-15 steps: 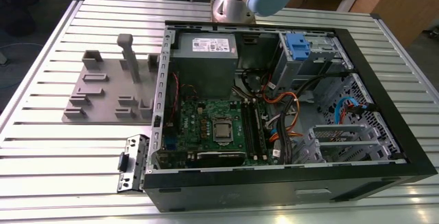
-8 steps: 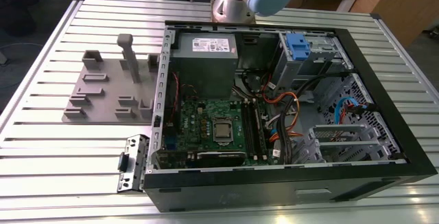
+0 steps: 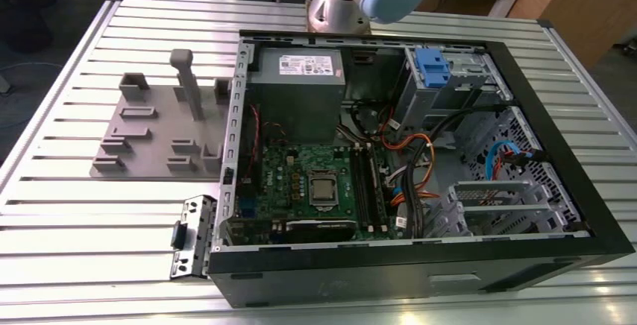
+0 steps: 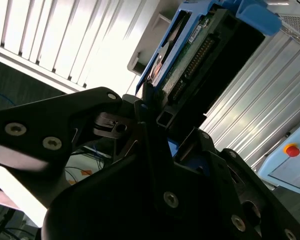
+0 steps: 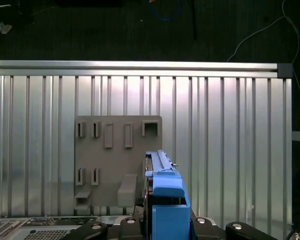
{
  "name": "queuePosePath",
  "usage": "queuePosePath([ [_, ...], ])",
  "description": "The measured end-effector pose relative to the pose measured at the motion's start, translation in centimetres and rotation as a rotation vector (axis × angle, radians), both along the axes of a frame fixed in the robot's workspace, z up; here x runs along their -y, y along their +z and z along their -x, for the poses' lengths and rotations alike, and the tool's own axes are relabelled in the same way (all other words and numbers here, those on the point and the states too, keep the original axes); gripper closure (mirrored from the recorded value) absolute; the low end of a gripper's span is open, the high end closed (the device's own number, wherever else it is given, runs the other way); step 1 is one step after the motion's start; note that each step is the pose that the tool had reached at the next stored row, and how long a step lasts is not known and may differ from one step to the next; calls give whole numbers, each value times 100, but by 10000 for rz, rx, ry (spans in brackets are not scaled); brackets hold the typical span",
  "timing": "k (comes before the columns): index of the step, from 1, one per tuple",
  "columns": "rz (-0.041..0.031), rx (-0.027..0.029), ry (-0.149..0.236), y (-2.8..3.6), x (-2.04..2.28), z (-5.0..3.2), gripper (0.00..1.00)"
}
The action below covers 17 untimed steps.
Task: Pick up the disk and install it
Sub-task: 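Pick up the disk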
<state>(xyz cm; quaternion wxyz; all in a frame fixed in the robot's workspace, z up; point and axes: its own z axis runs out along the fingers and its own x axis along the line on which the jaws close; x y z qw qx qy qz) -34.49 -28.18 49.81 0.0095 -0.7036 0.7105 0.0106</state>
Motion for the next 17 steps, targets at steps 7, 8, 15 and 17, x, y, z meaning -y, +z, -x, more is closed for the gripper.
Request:
queuePosePath([
  [7,0,-1,0,0,15,-86,64],
  [8,0,-1,-1,0,17,-101,64],
  [15,1,-1,0,0,28,-201,64],
  [17,0,-2,0,0,30,-229,64],
])
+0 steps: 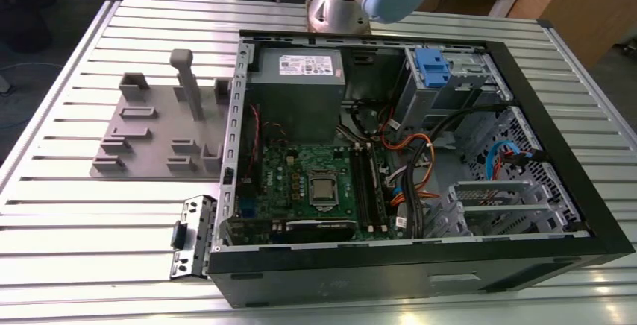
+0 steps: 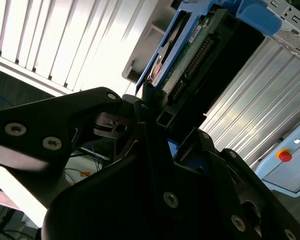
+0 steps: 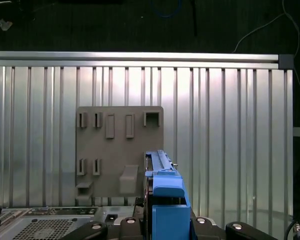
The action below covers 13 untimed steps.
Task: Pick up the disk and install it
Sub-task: 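Pick up the disk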
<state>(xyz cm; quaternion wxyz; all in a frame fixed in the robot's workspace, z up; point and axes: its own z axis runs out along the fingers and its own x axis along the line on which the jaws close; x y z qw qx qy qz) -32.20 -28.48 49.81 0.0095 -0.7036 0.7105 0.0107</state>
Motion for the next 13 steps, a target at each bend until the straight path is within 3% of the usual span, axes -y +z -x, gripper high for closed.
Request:
queuePosePath([
  [13,-1,-6,-1,0,17,-197,64],
])
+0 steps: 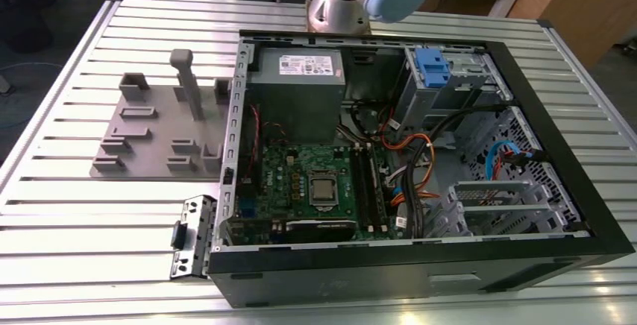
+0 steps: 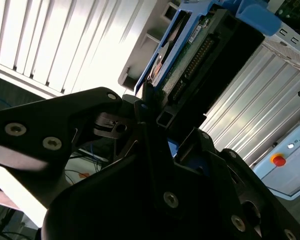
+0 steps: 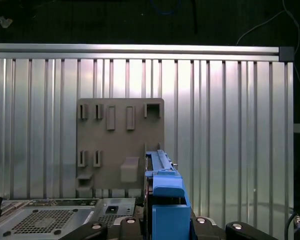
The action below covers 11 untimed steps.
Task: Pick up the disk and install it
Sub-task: 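Pick up the disk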
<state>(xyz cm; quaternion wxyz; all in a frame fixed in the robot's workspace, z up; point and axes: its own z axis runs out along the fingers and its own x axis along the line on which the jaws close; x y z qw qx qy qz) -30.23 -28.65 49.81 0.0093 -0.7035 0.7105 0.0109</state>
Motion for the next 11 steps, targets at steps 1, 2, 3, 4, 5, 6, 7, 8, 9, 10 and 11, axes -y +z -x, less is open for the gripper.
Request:
queuePosePath([
  [1,0,-1,1,0,1,-17,64],
  [2,0,0,1,0,3,-32,64],
  [3,0,-1,1,0,4,-49,64],
  [4,0,-2,1,0,5,-65,64],
  [5,0,-2,1,0,6,-83,64],
  [6,1,-3,1,0,8,-100,64],
  [7,1,-4,1,0,9,-117,64],
  [8,0,-4,1,0,10,-134,64],
  [9,0,-5,1,0,11,-152,64],
  [10,1,-7,0,0,12,-170,64],
  [11,0,-7,0,0,13,-187,64],
])
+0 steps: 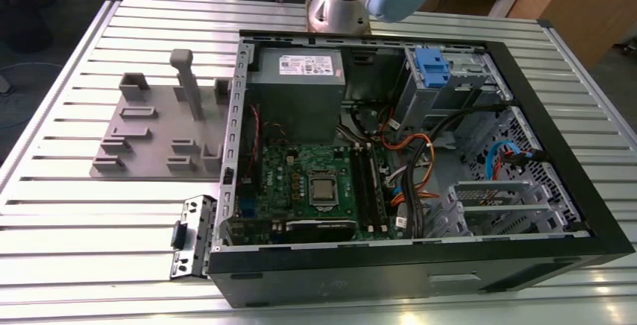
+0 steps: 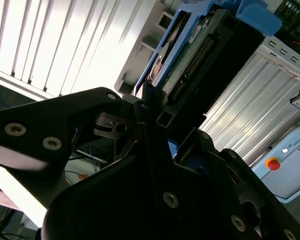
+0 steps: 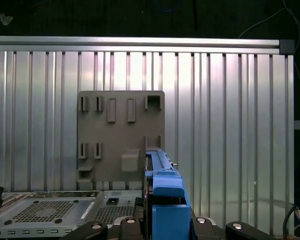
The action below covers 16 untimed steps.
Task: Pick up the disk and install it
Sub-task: 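Pick up the disk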
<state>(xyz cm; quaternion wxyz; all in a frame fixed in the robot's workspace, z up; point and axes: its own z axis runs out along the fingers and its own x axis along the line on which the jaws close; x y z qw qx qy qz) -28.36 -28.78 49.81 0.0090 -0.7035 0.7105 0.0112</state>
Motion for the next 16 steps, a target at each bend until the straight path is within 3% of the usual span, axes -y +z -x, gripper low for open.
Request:
queuePosePath([
  [16,0,-19,0,0,20,-308,64],
])
